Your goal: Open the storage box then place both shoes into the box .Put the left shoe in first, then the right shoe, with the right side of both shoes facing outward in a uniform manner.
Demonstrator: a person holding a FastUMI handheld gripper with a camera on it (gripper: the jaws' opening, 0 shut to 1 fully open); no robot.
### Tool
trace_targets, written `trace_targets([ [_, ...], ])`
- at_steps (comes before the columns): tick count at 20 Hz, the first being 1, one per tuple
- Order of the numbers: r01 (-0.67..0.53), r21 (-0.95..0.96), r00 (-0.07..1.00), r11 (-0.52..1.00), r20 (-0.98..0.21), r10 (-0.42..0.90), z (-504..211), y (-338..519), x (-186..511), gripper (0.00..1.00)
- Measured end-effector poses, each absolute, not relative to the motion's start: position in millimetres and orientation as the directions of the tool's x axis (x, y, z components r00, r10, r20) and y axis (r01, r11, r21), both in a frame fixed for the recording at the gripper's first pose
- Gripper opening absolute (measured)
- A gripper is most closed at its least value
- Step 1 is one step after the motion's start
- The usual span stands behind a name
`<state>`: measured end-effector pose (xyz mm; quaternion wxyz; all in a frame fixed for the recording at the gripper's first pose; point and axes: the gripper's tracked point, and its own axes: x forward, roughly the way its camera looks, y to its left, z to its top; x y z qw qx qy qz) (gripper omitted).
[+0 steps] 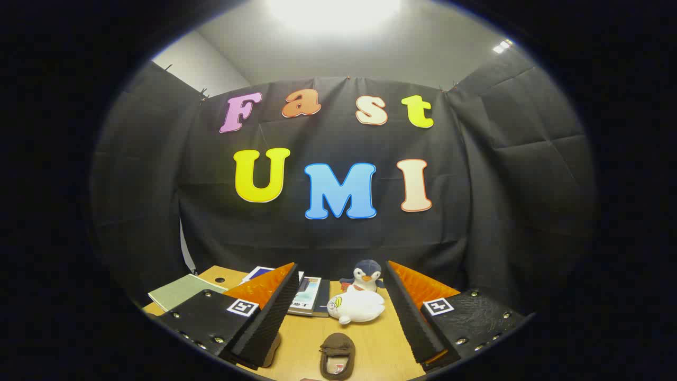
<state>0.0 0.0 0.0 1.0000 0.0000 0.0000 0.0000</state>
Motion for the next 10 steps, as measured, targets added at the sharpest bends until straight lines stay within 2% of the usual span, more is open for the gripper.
trace_targets([
  [10,0.045,0.018,0.999,0.999,0.013,-0.045,8.6,5.6,6.4,0.98],
])
